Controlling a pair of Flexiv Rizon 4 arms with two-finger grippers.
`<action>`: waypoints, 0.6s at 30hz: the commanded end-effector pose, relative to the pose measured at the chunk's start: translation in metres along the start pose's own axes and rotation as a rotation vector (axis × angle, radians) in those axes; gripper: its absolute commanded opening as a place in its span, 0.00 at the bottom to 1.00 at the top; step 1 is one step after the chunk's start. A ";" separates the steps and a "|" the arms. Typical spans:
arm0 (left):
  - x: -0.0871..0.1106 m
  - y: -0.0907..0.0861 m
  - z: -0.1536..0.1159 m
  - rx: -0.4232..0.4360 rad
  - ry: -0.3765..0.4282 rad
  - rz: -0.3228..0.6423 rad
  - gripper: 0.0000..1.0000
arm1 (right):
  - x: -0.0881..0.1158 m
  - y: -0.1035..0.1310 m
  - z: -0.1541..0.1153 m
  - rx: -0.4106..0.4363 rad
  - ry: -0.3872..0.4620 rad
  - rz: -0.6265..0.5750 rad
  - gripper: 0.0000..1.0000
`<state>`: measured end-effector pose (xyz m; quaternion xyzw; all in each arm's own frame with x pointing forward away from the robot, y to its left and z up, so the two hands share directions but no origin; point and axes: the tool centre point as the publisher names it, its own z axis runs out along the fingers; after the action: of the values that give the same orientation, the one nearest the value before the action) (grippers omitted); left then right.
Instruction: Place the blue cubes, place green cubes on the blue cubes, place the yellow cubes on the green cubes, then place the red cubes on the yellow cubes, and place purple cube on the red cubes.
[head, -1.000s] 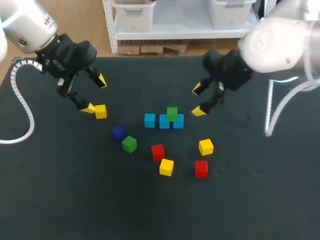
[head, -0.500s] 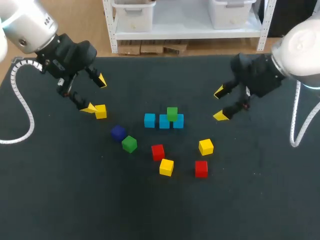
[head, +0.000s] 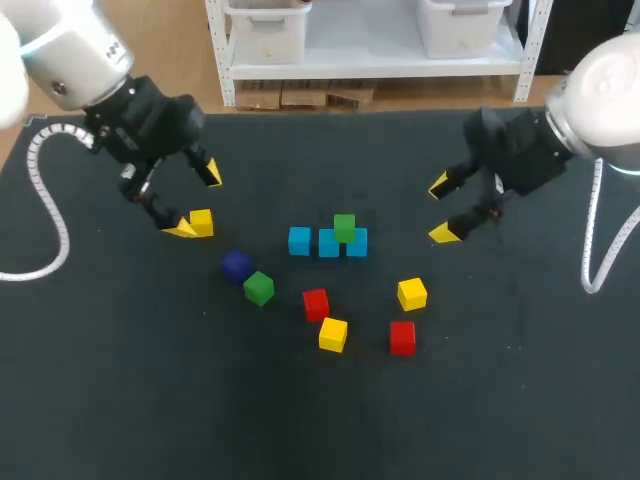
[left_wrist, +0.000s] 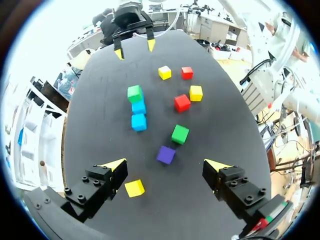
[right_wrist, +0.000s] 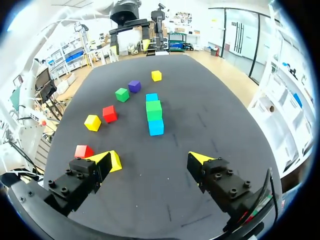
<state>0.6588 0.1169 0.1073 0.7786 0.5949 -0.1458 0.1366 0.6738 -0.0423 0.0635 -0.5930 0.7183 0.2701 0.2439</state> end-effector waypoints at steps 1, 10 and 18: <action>-0.020 -0.005 0.009 -0.005 0.061 0.040 1.00 | 0.000 -0.001 0.000 -0.001 -0.003 -0.001 1.00; -0.041 -0.020 0.035 0.035 0.133 0.243 1.00 | 0.000 -0.001 0.000 -0.001 -0.003 -0.001 1.00; -0.042 -0.025 0.060 0.093 0.187 0.299 1.00 | 0.000 -0.001 0.000 -0.001 -0.003 -0.001 1.00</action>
<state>0.6150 0.0714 0.0757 0.8716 0.4777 -0.0803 0.0760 0.6738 -0.0425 0.0634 -0.5930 0.7182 0.2702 0.2439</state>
